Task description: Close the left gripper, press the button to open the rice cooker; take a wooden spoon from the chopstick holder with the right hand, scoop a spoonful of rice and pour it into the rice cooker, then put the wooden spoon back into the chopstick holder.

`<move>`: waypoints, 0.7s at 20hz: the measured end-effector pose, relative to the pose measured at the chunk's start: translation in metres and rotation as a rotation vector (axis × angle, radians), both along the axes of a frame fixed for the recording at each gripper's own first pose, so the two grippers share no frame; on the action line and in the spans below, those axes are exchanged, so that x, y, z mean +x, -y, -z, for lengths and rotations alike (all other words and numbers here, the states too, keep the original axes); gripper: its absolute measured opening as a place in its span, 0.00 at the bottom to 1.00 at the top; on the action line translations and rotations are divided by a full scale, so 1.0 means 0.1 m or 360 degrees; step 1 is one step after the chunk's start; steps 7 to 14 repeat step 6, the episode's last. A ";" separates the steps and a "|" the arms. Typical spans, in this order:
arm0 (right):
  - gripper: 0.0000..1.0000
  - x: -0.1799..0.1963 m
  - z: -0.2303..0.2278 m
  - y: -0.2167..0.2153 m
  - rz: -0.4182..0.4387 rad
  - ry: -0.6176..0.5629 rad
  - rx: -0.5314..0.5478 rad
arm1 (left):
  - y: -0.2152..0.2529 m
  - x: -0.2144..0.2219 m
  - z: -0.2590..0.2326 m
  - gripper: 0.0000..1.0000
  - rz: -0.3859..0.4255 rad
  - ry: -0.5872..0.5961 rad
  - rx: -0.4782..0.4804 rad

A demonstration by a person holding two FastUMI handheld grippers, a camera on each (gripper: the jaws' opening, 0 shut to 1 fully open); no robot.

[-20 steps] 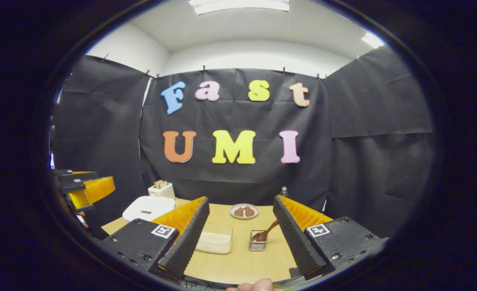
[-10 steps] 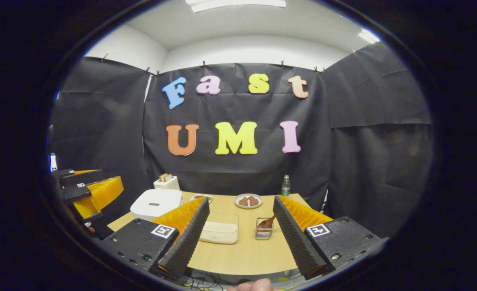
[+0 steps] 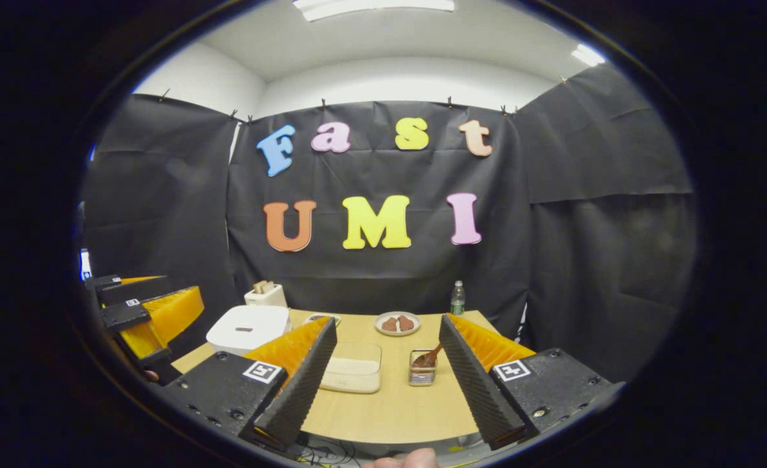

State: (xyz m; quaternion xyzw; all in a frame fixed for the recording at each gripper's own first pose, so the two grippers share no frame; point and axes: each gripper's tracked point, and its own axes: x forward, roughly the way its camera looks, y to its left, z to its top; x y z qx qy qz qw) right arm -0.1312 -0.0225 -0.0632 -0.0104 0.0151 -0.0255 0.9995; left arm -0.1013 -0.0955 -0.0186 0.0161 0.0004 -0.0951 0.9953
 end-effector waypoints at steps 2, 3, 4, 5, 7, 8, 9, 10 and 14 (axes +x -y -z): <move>1.00 -0.01 0.02 0.02 0.0003 -0.0008 -0.0004 | -0.01 0.01 0.01 0.95 -0.0008 0.0001 0.0023; 1.00 -0.01 0.03 0.02 0.0004 -0.0010 -0.0004 | -0.01 0.01 0.03 0.95 -0.0009 -0.0001 0.0028; 1.00 -0.02 0.03 0.02 0.0008 -0.0013 0.0000 | 0.00 0.02 0.05 0.85 -0.0011 -0.0003 0.0033; 1.00 -0.02 0.03 0.04 0.0020 -0.0016 0.0003 | 0.00 0.01 0.05 0.95 -0.0015 -0.0002 0.0039; 1.00 -0.03 0.04 0.05 0.0030 -0.0018 0.0004 | 0.00 0.01 0.06 0.95 -0.0019 -0.0002 0.0043; 1.00 -0.03 0.04 0.05 0.0030 -0.0018 0.0004 | 0.00 0.01 0.06 0.95 -0.0019 -0.0002 0.0043; 1.00 -0.03 0.04 0.05 0.0030 -0.0018 0.0004 | 0.00 0.01 0.06 0.95 -0.0019 -0.0002 0.0043; 1.00 -0.03 0.04 0.05 0.0030 -0.0018 0.0004 | 0.00 0.01 0.06 0.95 -0.0019 -0.0002 0.0043; 1.00 -0.03 0.04 0.05 0.0030 -0.0018 0.0004 | 0.00 0.01 0.06 0.95 -0.0019 -0.0002 0.0043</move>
